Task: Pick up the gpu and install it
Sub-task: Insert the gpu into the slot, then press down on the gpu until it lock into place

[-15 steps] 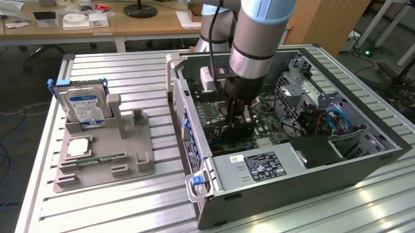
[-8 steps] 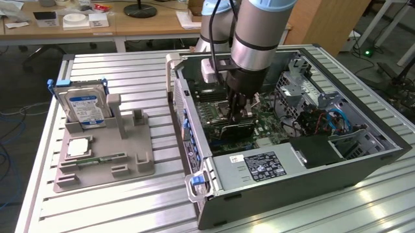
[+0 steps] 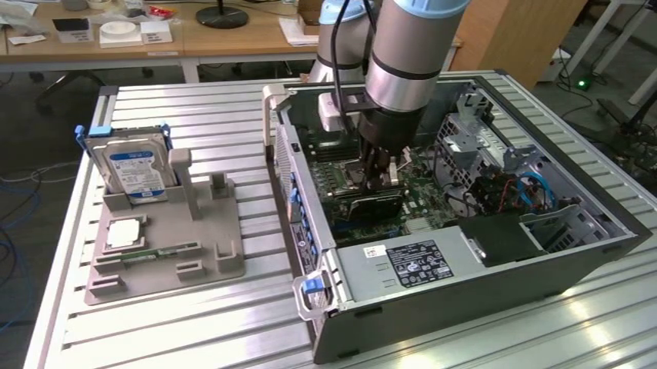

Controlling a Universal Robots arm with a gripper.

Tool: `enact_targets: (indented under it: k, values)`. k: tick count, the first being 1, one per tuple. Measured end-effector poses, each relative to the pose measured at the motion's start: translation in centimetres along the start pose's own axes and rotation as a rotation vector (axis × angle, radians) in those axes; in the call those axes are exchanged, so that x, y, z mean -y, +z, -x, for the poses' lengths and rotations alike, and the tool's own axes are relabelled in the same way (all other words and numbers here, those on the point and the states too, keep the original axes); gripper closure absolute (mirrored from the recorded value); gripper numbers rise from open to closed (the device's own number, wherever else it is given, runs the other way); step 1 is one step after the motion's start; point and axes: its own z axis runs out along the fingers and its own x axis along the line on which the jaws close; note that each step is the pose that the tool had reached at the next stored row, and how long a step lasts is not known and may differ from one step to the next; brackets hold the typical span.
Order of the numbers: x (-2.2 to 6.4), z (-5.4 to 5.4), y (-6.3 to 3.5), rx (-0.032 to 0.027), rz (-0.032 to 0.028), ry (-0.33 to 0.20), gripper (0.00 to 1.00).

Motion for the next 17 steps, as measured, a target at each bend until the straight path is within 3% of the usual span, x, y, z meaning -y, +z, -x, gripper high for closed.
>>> enact_targets:
  k: [11,17]
  values:
    - [-0.06,0.0,0.0,-0.0001,0.0,0.0,0.9]
    - [-1.54,-0.1,-0.04,-0.0001,-0.0001,0.0,0.9]
